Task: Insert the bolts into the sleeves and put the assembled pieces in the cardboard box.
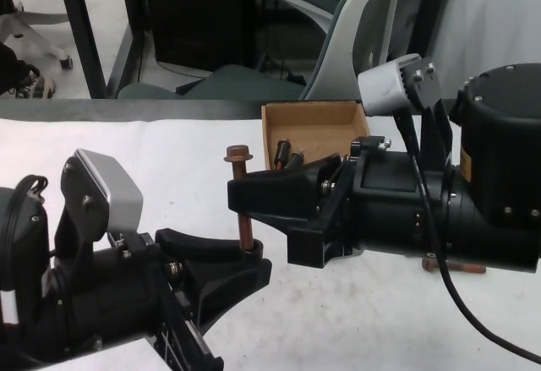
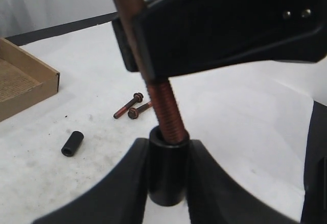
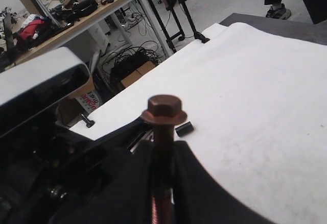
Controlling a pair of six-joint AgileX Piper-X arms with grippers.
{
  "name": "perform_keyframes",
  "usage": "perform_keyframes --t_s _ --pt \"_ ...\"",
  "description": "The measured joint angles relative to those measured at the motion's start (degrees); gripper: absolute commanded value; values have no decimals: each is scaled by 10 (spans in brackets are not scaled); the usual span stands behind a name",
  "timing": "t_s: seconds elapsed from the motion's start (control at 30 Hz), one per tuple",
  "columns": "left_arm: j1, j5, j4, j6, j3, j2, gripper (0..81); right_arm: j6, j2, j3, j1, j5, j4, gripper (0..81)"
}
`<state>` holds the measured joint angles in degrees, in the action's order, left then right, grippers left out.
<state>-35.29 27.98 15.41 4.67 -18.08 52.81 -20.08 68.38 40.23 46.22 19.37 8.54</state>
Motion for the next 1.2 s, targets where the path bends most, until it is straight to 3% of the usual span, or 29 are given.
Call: perform_keyframes --t_s 0.77,1.2 --pt "0 2 6 15 0 0 8 29 0 0 0 -1 -14 3" --pt "0 -16 104 235 5 1 8 37 0 4 0 -1 -4 3"
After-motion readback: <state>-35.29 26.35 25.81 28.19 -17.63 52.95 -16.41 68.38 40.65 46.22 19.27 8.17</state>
